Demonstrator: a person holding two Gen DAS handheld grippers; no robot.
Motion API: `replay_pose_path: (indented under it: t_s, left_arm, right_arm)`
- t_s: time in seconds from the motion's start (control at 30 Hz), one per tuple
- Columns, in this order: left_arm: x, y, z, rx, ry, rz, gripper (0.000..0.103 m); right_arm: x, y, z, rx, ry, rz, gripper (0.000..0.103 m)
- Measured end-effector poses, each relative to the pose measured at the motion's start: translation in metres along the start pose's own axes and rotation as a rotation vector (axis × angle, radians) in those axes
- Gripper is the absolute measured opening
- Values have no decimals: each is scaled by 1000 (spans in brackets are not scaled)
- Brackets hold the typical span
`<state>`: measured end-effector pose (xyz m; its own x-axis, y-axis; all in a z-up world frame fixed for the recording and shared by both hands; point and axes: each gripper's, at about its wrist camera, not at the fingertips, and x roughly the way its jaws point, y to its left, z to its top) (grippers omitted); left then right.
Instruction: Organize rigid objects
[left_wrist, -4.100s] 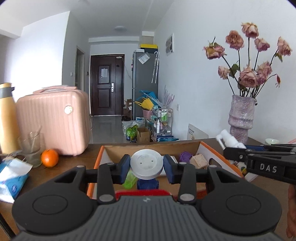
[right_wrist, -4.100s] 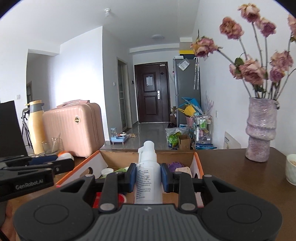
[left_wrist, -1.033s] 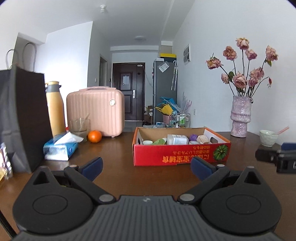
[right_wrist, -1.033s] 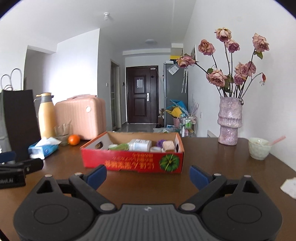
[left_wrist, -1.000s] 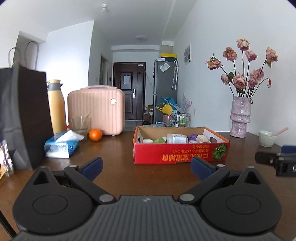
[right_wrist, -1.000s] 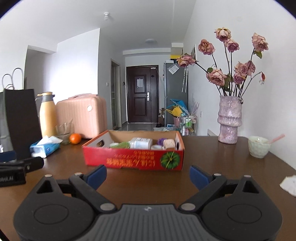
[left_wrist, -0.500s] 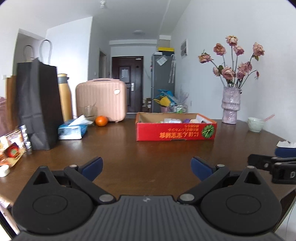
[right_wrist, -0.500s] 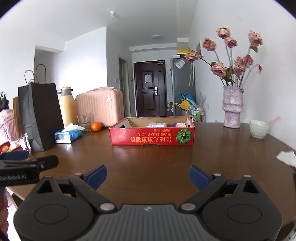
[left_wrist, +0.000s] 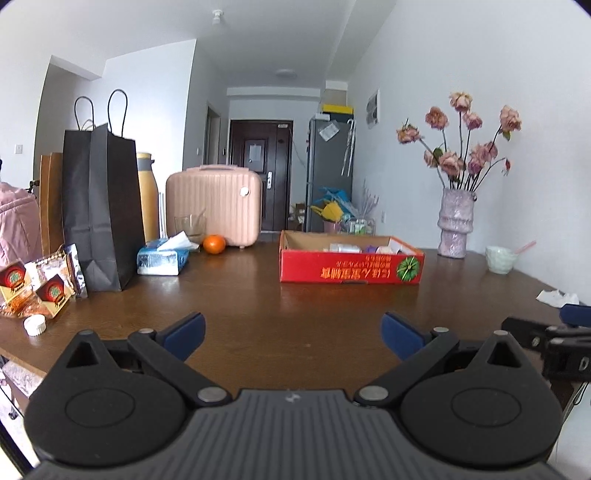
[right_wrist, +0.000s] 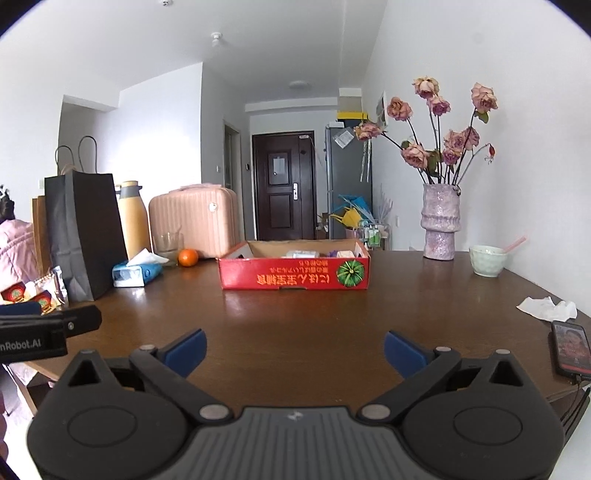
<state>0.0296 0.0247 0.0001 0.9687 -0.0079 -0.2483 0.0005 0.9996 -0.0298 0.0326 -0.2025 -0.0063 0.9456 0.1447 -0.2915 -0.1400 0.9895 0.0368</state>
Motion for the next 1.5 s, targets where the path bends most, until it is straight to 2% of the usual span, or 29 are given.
replay_pose_path:
  t_s: [0.43,1.5]
  left_arm:
    - [1,-2,2,16,8,-7,103]
    - [3,-4,1,27,18,-23,103]
  right_arm:
    - [3,-5,2,29,25,6,103]
    - [4,-10,2,48,22,6,103]
